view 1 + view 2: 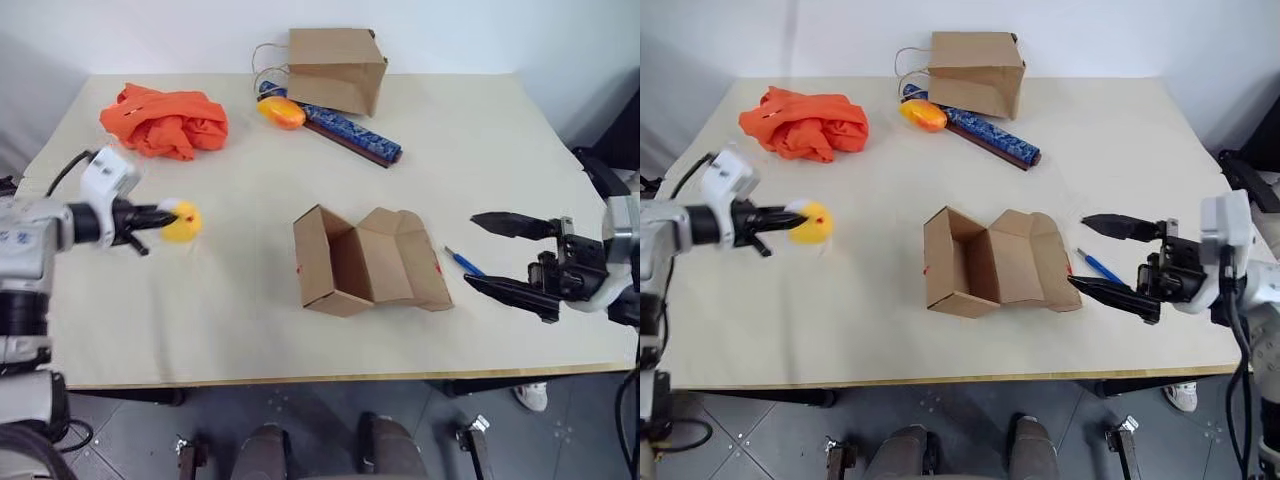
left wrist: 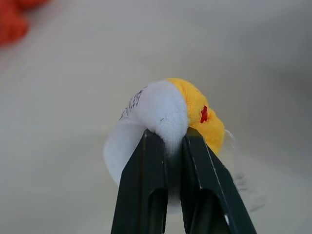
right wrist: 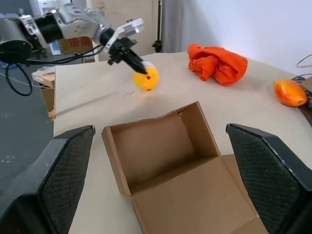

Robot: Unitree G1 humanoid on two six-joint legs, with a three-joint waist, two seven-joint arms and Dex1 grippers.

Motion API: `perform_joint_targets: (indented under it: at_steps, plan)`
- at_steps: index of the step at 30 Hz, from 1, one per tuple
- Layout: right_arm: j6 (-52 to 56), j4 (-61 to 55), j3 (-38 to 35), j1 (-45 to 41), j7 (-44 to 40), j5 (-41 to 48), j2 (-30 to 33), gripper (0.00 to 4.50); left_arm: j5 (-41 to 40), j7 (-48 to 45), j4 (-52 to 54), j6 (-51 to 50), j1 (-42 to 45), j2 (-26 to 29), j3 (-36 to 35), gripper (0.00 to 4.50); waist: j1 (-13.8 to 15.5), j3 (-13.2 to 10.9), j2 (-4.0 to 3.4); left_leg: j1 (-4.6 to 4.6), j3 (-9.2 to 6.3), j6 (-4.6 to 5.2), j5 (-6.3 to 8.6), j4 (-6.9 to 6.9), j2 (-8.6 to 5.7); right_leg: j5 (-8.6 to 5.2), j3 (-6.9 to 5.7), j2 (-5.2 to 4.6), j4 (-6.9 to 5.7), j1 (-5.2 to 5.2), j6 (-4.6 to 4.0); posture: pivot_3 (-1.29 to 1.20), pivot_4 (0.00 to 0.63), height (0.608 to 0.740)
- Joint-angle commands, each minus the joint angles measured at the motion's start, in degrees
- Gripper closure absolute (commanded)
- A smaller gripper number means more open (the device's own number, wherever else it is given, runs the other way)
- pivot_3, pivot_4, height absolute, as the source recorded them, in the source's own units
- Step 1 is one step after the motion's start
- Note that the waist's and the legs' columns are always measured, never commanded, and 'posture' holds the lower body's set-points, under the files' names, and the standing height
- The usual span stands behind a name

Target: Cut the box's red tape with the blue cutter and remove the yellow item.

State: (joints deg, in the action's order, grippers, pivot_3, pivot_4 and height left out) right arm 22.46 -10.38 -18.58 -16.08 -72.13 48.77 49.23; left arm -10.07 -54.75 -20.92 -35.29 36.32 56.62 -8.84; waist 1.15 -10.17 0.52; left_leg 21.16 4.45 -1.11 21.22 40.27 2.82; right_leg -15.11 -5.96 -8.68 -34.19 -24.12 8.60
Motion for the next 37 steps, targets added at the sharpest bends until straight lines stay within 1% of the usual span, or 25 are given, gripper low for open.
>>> perform_joint_targets:
  at_steps: [1, 2, 6, 8, 9, 12, 13, 16, 20, 22, 25, 26, 28, 31, 33, 37]
  plan:
    - [-1.3, 2.9, 1.8, -3.7, -2.1, -1.8, -0.4, 0.0, -1.5, 1.7, 3.6, -0.5, -2.7, 1.9, -4.7, 3.49, 0.2, 0.0, 0.0, 0.0, -0.01, 0.0, 0.0, 0.0, 0.0, 0.0, 0.0, 0.0, -0.02, 0.0, 0.0, 0.0, 0.15, 0.74]
    - [-1.3, 3.6, 2.4, -4.7, -2.5, -2.2, -0.6, 0.0, -2.0, 1.8, 4.5, -0.6, -3.6, 2.1, -5.5, 3.23, 0.3, 0.0, 0.0, -0.02, -0.01, 0.0, 0.0, 0.0, 0.01, 0.0, -0.01, 0.0, -0.06, 0.0, 0.0, 0.0, 0.15, 0.74]
    - [-1.5, 6.0, 3.8, -7.5, -4.2, -3.6, -1.1, 0.0, -4.0, 1.7, 8.2, -2.0, -6.3, 2.3, -7.8, 1.96, 0.3, 0.0, 0.01, 0.01, 0.0, -0.01, 0.0, 0.02, 0.0, 0.0, -0.01, -0.01, -0.07, 0.0, 0.0, 0.0, 0.15, 0.74]
    - [-1.5, 6.6, 4.0, -8.2, -4.6, -4.0, -1.2, 0.0, -4.3, 2.5, 9.3, -1.8, -7.1, 2.3, -8.6, 1.24, 0.1, 0.0, 0.0, 0.0, 0.0, -0.01, 0.0, 0.0, 0.01, 0.0, -0.02, -0.01, -0.08, -0.01, 0.0, 0.0, 0.15, 0.74]
    - [-1.4, 6.8, 3.9, -8.3, -4.8, -4.1, -1.2, 0.0, -4.5, 2.7, 9.7, -1.9, -7.5, 2.3, -9.0, 1.04, 0.0, 0.0, 0.0, -0.03, 0.0, -0.01, 0.0, -0.02, 0.01, 0.0, -0.02, -0.01, -0.1, -0.01, 0.0, 0.0, 0.15, 0.74]
    - [-1.2, 7.2, 3.7, -8.4, -5.4, -4.5, -0.9, 0.0, -6.0, 1.9, 12.0, -1.7, -9.1, 2.3, -10.2, 0.13, 0.0, 0.0, 0.0, -0.06, 0.01, -0.02, 0.01, -0.04, 0.01, 0.0, -0.02, -0.01, -0.12, -0.01, 0.0, 0.0, 0.15, 0.74]
    - [-1.1, 7.2, 3.6, -8.4, -5.5, -4.6, -0.8, 0.0, -6.4, 1.7, 12.6, -1.5, -9.5, 2.2, -10.4, 0.04, 0.0, 0.0, 0.0, -0.05, 0.01, -0.02, 0.01, -0.04, 0.01, 0.0, -0.02, -0.01, -0.12, -0.01, 0.0, 0.0, 0.15, 0.74]
    - [-0.9, 7.7, 2.9, -8.2, -6.0, -4.8, -0.1, 0.0, -8.6, 0.8, 16.0, -0.8, -11.8, 1.6, -12.1, 0.04, 0.0, 0.0, 0.0, -0.06, 0.01, -0.02, 0.01, -0.04, 0.02, 0.0, -0.02, 0.0, -0.12, -0.01, 0.0, 0.0, 0.15, 0.74]
    - [-1.2, 9.2, 2.0, -7.2, -5.9, -5.8, 0.8, 0.0, -12.5, -2.4, 23.8, 2.0, -19.3, -0.8, -14.8, 0.04, 0.0, 0.0, 0.0, -0.06, 0.04, -0.03, 0.02, -0.06, 0.02, 0.0, -0.01, -0.01, -0.1, -0.02, 0.0, 0.0, 0.15, 0.74]
    - [-2.1, 10.6, 1.7, -6.0, -6.8, -7.2, 1.7, 0.0, -13.5, -3.0, 27.7, 6.3, -23.6, -3.3, -16.2, 0.04, 0.0, 0.0, 0.0, -0.07, 0.05, -0.04, 0.02, -0.06, 0.03, 0.0, -0.01, -0.02, -0.11, -0.02, 0.0, 0.0, 0.15, 0.74]
    - [-5.0, 13.7, 1.5, -1.7, -9.1, -11.0, 4.2, 0.0, -18.1, -3.1, 34.9, 6.9, -31.0, -9.1, -17.3, 0.04, 0.3, 0.0, 0.01, -0.04, 0.07, -0.04, 0.02, -0.05, 0.04, 0.0, -0.01, -0.03, -0.06, -0.02, 0.0, 0.0, 0.15, 0.74]
    - [-5.8, 14.6, 1.4, -1.2, -9.2, -11.7, 4.5, 0.0, -18.9, -3.1, 36.4, 6.7, -32.6, -10.0, -17.2, 0.04, 0.2, 0.0, 0.01, -0.03, 0.07, -0.04, 0.03, -0.05, 0.04, 0.0, -0.01, -0.03, -0.02, -0.02, 0.0, 0.0, 0.15, 0.74]
    - [-9.4, 18.4, 1.5, 1.4, -10.9, -14.9, 5.9, 0.0, -16.9, -3.2, 38.1, 16.3, -36.4, -14.3, -16.9, 0.04, 0.2, 0.0, -0.02, -0.03, 0.09, -0.03, 0.03, -0.03, 0.04, 0.02, 0.0, -0.03, -0.02, -0.02, -0.03, 0.0, 0.15, 0.74]
    - [-13.8, 23.2, 1.8, 3.8, -12.0, -18.3, 6.6, 0.0, -15.6, -1.9, 37.4, 17.7, -39.5, -15.9, -15.6, 0.04, 0.2, 0.0, -0.03, -0.07, 0.12, -0.03, 0.02, -0.01, 0.04, 0.04, 0.02, -0.03, -0.02, -0.01, -0.07, 0.0, 0.15, 0.74]
    - [-14.9, 25.6, 1.1, 5.0, -11.3, -19.0, 6.2, 0.0, -18.2, -2.2, 37.8, 16.6, -41.2, -17.0, -15.4, 0.04, 0.1, 0.0, -0.05, -0.1, 0.15, -0.02, 0.01, -0.01, 0.04, 0.05, 0.03, -0.03, -0.02, -0.01, -0.1, 0.0, 0.15, 0.74]
    - [-14.9, 25.1, -0.9, 7.3, -7.5, -18.2, 3.8, 0.0, -17.0, -1.5, 37.8, 17.7, -43.9, -18.0, -13.8, 0.04, 0.1, 0.1, -0.09, -0.13, 0.21, -0.01, 0.01, 0.01, 0.05, 0.07, 0.08, -0.03, -0.01, -0.01, -0.12, 0.0, 0.15, 0.74]
